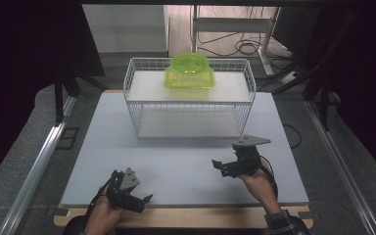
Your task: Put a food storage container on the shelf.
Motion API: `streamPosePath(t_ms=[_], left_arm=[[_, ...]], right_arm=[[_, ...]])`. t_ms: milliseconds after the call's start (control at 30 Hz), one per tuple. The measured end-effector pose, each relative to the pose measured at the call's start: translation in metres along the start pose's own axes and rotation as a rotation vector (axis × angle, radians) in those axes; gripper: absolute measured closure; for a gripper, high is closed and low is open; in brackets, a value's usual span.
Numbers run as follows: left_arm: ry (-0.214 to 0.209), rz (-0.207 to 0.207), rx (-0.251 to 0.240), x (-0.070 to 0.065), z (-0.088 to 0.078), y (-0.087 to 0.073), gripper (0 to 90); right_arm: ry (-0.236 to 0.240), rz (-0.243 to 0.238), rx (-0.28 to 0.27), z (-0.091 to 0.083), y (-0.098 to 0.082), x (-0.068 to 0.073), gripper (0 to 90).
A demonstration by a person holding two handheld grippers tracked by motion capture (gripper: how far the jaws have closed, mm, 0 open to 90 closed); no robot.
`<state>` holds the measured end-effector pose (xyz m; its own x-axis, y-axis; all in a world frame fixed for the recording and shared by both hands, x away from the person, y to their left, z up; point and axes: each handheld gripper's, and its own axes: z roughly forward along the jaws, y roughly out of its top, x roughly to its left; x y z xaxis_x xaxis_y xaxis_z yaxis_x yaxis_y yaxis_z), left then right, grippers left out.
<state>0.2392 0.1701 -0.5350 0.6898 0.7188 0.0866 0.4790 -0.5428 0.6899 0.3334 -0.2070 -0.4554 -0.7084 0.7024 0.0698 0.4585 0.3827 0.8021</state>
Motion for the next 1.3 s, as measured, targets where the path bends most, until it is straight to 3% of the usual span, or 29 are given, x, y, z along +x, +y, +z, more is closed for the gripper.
streamPosePath(t_ms=[700, 1300], left_arm=[[0.005, 0.0, 0.003, 0.0, 0.001, 0.0, 0.3], [0.009, 0.004, 0.007, 0.0, 0.001, 0.0, 0.1]], right_arm=[[-0.053, 0.018, 0.009, -0.016, -0.032, -0.011, 0.0], [-0.084, 0.041, 0.072, -0.014, -0.063, -0.018, 0.0]])
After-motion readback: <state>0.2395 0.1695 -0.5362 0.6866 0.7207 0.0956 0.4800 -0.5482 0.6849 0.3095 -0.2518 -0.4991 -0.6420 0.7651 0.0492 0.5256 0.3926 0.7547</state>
